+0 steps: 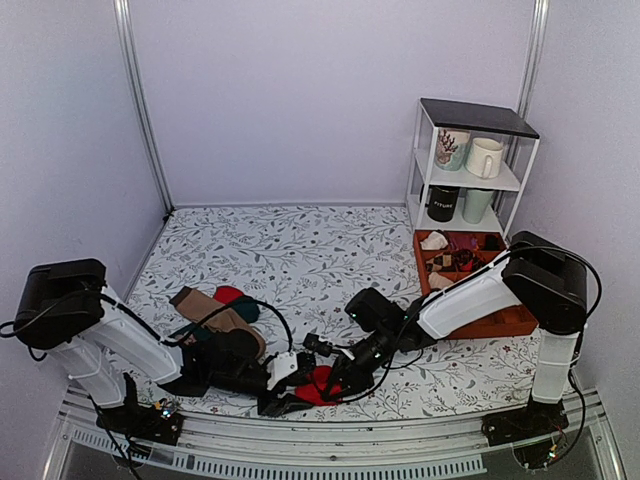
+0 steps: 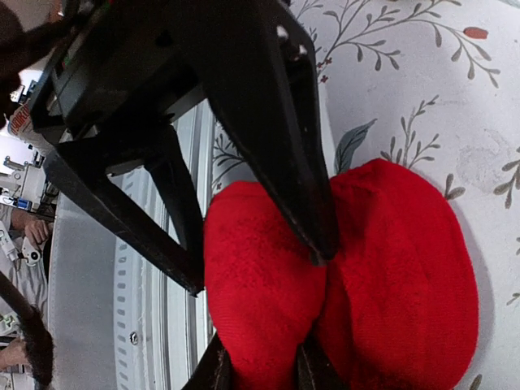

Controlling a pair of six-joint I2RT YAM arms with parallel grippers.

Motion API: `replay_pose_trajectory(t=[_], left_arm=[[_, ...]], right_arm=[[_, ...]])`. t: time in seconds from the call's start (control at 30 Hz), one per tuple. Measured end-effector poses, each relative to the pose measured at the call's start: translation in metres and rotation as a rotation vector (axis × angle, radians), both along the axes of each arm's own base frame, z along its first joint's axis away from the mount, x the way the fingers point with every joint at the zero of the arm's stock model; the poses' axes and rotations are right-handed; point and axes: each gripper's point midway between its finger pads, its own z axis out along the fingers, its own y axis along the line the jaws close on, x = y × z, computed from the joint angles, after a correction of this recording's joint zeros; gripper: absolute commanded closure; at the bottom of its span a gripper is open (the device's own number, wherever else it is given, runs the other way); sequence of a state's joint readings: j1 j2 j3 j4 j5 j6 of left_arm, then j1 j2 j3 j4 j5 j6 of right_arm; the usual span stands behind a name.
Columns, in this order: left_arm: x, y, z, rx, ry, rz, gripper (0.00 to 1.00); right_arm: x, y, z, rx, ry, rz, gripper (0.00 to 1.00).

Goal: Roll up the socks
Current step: Roll a pair of socks at the center of the board.

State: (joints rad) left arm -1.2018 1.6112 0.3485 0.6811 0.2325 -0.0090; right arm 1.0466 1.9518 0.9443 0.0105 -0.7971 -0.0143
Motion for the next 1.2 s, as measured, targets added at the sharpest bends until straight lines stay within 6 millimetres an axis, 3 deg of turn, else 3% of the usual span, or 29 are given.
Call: replay_pose_trajectory(t=[0.17, 0.27, 0.33, 0.47, 0.57, 0.73, 0.87, 1.0, 1.2], left_arm=[[0.002, -0.003, -0.006, 0.011, 0.003, 0.004, 0.75], [0.001, -0.004, -0.006, 0.007, 0.012, 0.003, 0.93], [0.000, -0.005, -0.005, 0.004, 0.022, -0.001, 0.95], [-0.001, -0.008, -0.005, 0.011, 0.049, -0.001, 0.96], [-0.002, -0.014, -0.005, 0.016, 0.095, 0.002, 0.97], [-0.007, -0.024, -0.008, 0.010, 0.179, -0.001, 0.97], [-0.013, -0.028, -0.010, 0.000, 0.246, -0.008, 0.97], [-0.018, -0.032, -0.011, -0.012, 0.295, -0.022, 0.97], [-0.021, -0.035, -0.011, -0.019, 0.331, -0.036, 0.97]], right_arm=[[0.000, 0.000, 0.000, -0.001, 0.010, 0.002, 0.79], [0.000, -0.001, -0.001, -0.004, 0.018, 0.002, 0.78], [-0.001, -0.002, -0.001, -0.011, 0.032, -0.001, 0.76], [0.000, -0.003, -0.001, -0.034, 0.054, -0.017, 0.60], [0.002, -0.005, 0.004, -0.033, 0.020, -0.040, 0.56], [0.012, -0.032, 0.012, -0.018, -0.193, -0.130, 0.47], [0.016, -0.046, 0.038, 0.098, -0.437, -0.125, 0.46], [0.017, -0.036, 0.060, 0.207, -0.588, -0.067, 0.46], [-0.002, -0.026, 0.052, 0.226, -0.634, 0.035, 0.46]])
